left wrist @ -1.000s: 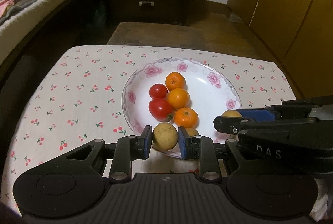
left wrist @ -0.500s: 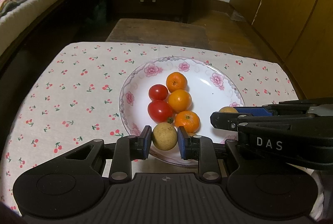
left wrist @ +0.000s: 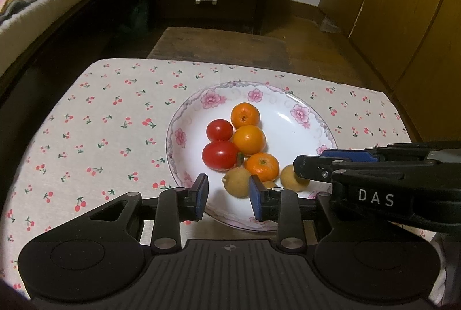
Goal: Organize fruits
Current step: 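Open the left gripper over the bowl while the right gripper releases its tan fruit, then move both open grippers back to the mandarin and cherry tomato on the cloth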
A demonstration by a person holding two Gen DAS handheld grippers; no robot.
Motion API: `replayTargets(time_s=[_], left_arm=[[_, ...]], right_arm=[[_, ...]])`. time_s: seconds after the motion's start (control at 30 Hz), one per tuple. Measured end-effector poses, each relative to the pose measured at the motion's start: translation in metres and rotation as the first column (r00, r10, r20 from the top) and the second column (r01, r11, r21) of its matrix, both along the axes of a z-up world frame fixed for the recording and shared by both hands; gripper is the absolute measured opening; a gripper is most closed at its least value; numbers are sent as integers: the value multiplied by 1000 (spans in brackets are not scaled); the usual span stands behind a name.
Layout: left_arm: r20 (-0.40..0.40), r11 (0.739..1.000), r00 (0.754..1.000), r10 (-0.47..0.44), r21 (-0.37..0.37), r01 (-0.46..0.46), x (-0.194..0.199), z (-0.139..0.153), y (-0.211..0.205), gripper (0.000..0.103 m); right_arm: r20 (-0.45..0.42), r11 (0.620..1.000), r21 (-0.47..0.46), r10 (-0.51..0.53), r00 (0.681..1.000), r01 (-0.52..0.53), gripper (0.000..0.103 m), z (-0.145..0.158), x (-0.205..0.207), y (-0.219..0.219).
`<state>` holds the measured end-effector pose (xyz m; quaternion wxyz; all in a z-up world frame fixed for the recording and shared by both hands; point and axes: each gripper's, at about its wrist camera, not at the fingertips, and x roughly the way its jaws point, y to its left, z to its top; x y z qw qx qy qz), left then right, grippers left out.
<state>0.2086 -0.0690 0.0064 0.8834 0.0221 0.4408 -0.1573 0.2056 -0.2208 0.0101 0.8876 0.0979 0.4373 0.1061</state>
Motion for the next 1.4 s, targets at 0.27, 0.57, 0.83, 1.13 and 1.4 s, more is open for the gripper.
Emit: replayTargets(time_s=[0.27, 0.57, 0.83, 1.13, 1.4], left_arm=[[14, 1000, 1000, -11, -4, 11, -6, 5, 2, 42], [37, 1000, 999, -27, -9, 28, -25, 14, 9, 52], [24, 1000, 999, -22, -3, 22, -43, 12, 21, 52], [2, 1000, 1000, 7, -12, -7, -55, 10, 38, 52], [-14, 999, 999, 34, -16, -34, -52, 6, 51, 55]], right_arm=[[13, 1000, -7, -8, 1000, 8, 31, 4, -6, 1], [12, 999, -50, 1, 1000, 0, 31, 12, -25, 8], [-19, 999, -39, -1, 1000, 0, 32, 8, -49, 17], [-60, 999, -31, 2, 998, -4, 32, -1, -58, 27], [-97, 999, -31, 16, 995, -19, 32, -15, -48, 41]])
